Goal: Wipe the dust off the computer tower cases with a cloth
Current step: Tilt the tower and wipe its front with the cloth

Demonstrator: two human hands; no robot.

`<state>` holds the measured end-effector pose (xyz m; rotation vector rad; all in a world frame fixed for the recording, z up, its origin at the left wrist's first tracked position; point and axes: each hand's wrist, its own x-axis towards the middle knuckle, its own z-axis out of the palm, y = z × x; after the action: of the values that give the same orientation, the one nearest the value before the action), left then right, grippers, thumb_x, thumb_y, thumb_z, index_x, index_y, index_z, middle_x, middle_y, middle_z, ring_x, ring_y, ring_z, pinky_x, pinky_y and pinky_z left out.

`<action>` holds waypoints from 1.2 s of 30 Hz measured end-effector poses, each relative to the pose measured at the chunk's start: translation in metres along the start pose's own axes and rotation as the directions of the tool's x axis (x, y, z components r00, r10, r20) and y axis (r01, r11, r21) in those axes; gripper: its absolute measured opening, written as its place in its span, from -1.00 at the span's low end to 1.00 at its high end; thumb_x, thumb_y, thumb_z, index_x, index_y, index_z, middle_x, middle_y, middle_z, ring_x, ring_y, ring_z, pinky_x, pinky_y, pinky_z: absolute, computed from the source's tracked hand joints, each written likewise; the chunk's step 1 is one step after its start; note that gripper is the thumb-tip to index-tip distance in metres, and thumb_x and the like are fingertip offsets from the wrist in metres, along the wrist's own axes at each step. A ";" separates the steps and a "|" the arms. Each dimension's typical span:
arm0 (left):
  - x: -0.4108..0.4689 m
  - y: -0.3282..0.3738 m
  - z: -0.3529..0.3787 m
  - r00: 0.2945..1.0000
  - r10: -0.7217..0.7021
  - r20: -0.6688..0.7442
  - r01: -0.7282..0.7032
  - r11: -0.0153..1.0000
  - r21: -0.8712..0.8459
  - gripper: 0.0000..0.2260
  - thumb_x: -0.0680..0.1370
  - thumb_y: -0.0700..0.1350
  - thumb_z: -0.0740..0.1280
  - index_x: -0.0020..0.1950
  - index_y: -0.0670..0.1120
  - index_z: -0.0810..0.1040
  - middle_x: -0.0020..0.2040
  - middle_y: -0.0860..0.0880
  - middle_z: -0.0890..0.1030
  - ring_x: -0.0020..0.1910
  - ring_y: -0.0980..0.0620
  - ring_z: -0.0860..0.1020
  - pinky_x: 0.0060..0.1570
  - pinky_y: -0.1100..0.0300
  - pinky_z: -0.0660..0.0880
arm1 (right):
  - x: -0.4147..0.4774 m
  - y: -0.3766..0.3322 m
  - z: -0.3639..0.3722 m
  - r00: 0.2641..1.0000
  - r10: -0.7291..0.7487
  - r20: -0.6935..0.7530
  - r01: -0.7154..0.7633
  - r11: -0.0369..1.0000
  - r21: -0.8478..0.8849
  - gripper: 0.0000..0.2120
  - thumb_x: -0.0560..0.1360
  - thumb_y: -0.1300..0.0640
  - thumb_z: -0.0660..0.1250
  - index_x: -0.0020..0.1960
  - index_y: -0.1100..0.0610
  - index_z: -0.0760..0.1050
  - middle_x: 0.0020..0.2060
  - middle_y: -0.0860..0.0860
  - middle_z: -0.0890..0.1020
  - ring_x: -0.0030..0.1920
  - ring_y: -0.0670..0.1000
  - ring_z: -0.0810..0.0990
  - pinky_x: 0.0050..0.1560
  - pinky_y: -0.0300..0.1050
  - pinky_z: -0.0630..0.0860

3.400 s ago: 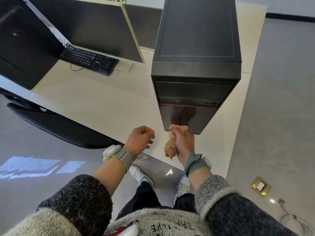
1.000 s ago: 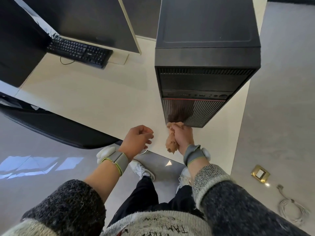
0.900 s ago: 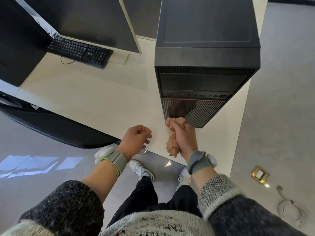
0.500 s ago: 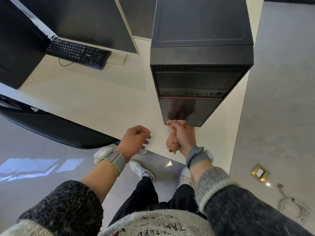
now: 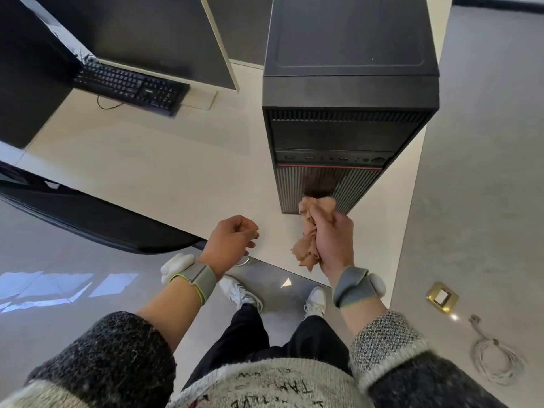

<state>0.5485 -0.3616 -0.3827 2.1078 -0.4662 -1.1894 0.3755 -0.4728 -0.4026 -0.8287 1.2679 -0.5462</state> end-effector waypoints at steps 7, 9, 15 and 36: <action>-0.002 0.002 0.006 1.000 0.002 0.019 -0.002 1.000 0.014 -0.90 0.62 -0.25 0.33 0.03 -0.13 0.64 -0.01 -0.11 0.72 -0.18 0.03 0.64 -0.23 0.19 0.54 | 0.084 0.077 -0.027 0.997 0.078 -0.028 -0.080 0.993 -0.085 -0.66 0.24 -0.10 0.53 -0.21 0.18 0.69 -0.40 0.24 0.63 -0.40 0.27 0.63 -0.21 0.45 0.65; -0.002 0.003 0.006 1.000 0.003 0.025 -0.004 1.000 0.012 -0.90 0.63 -0.25 0.32 0.05 -0.15 0.64 -0.01 -0.11 0.72 -0.18 0.03 0.63 -0.25 0.21 0.54 | 0.060 0.056 -0.024 0.999 0.039 0.005 -0.038 0.997 -0.074 -0.67 0.27 -0.11 0.50 -0.14 0.12 0.75 -0.34 0.20 0.67 -0.39 0.24 0.61 -0.27 0.28 0.65; -0.003 -0.002 0.007 0.999 -0.022 0.029 0.022 1.000 0.010 -0.90 0.62 -0.27 0.32 0.05 -0.17 0.63 -0.01 -0.15 0.70 -0.19 0.01 0.62 -0.21 0.16 0.56 | 0.054 0.046 -0.021 0.999 0.030 -0.027 -0.031 0.998 -0.051 -0.72 0.42 -0.06 0.50 -0.11 0.17 0.72 -0.37 0.18 0.65 -0.34 0.26 0.64 -0.29 0.19 0.62; 0.009 0.008 0.023 0.998 -0.036 0.056 0.033 0.998 0.052 -0.89 0.65 -0.26 0.30 0.06 -0.15 0.63 -0.03 -0.09 0.70 -0.18 0.03 0.62 -0.19 0.17 0.56 | 0.040 0.018 -0.040 0.996 0.013 -0.092 -0.023 0.994 -0.111 -0.77 0.47 0.04 0.51 -0.22 0.21 0.67 -0.47 0.14 0.52 -0.53 0.15 0.49 -0.48 0.02 0.49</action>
<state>0.5332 -0.3809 -0.3910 2.1379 -0.4930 -1.2718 0.3445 -0.5024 -0.4441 -0.8929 1.3982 -0.5068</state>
